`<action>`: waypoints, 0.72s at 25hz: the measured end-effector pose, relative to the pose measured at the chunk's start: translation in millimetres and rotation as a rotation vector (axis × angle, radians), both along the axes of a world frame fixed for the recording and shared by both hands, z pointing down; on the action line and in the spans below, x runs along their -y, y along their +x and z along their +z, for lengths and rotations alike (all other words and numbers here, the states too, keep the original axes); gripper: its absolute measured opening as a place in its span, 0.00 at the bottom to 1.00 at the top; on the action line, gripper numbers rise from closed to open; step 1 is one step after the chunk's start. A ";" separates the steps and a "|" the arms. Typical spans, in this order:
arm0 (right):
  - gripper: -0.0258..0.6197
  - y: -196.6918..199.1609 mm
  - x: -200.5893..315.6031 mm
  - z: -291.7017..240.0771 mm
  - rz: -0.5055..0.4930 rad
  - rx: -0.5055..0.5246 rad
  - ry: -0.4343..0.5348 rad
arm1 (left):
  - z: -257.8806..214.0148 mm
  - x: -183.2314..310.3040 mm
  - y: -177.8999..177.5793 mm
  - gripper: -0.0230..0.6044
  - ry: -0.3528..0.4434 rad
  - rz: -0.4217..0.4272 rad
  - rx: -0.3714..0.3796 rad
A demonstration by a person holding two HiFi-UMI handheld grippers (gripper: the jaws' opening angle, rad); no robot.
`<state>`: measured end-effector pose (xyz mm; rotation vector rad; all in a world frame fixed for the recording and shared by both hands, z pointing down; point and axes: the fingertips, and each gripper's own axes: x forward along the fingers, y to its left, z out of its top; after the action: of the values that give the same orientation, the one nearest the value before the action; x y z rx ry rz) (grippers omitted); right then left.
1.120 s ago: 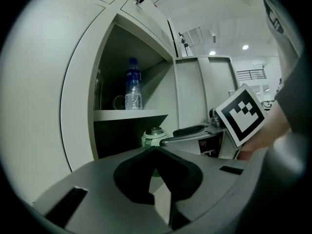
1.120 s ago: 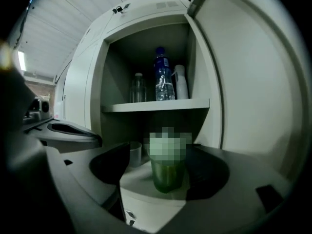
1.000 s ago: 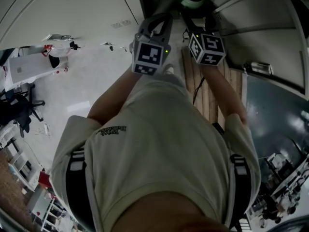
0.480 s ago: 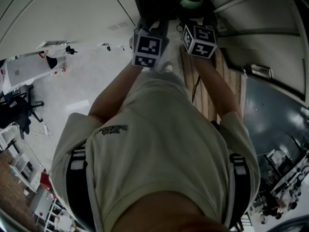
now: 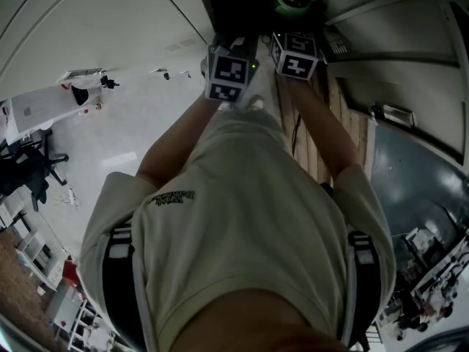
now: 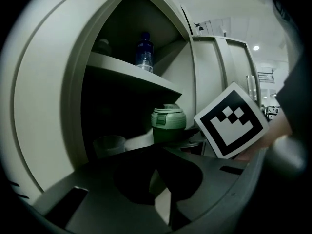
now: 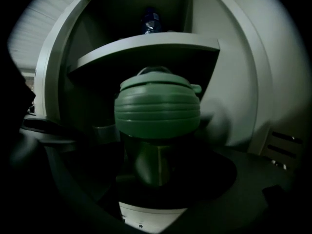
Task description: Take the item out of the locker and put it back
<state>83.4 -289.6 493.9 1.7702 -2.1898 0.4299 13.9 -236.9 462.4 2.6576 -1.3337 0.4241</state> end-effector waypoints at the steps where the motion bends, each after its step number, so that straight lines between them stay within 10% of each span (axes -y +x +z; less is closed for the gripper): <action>1: 0.71 -0.5 1.0 2.8 0.003 0.002 -0.005 | 2.1 0.5 -0.4 0.06 -0.006 -0.001 0.004; 18: 0.65 0.3 3.0 -2.9 -0.020 -0.006 0.051 | 2.6 -4.3 -0.5 0.06 -0.022 0.019 0.030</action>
<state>83.7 -292.5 491.0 1.7718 -2.2315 0.3674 13.4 -232.5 465.0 2.6583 -1.3051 0.4803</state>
